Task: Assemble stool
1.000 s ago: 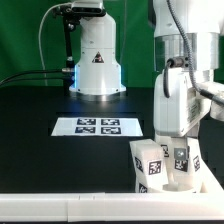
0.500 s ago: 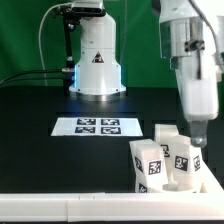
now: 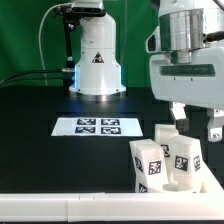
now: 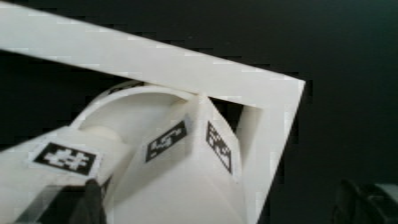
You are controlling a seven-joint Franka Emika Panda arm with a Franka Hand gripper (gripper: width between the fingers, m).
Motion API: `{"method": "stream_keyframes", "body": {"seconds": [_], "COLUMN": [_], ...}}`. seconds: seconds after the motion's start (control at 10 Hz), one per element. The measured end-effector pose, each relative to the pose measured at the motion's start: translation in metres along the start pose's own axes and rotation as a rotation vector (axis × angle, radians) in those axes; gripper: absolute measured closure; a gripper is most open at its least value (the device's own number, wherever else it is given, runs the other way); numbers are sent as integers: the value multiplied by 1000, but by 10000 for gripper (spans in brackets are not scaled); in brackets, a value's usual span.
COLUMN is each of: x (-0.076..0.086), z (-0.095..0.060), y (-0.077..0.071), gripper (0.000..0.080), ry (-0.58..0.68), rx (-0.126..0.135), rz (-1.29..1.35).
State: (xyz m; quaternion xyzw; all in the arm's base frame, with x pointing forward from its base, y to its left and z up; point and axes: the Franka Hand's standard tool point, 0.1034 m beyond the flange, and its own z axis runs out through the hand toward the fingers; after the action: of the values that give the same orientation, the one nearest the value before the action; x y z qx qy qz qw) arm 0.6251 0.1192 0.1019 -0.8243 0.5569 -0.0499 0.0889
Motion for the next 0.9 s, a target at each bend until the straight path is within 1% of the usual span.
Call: {"method": "stream_keyframes", "body": {"seconds": [0.1, 0.2, 0.3, 0.4, 0.6, 0.7, 0.8, 0.9], "x": [1, 4, 1, 4, 9, 9, 5, -3], "z": [-4, -8, -7, -11, -10, -10, -9, -6], "y": [-2, -5, -3, -6, -2, -2, -4, -1], "gripper": [150, 150, 150, 150, 150, 150, 150, 150], "ry": [1, -4, -30, 20, 38, 51, 64, 34], "rx": [-15, -20, -44, -5, -26, -50, -90, -136], "rz": [-233, -424, -620, -624, -797, -963, -1207, -1366]}}
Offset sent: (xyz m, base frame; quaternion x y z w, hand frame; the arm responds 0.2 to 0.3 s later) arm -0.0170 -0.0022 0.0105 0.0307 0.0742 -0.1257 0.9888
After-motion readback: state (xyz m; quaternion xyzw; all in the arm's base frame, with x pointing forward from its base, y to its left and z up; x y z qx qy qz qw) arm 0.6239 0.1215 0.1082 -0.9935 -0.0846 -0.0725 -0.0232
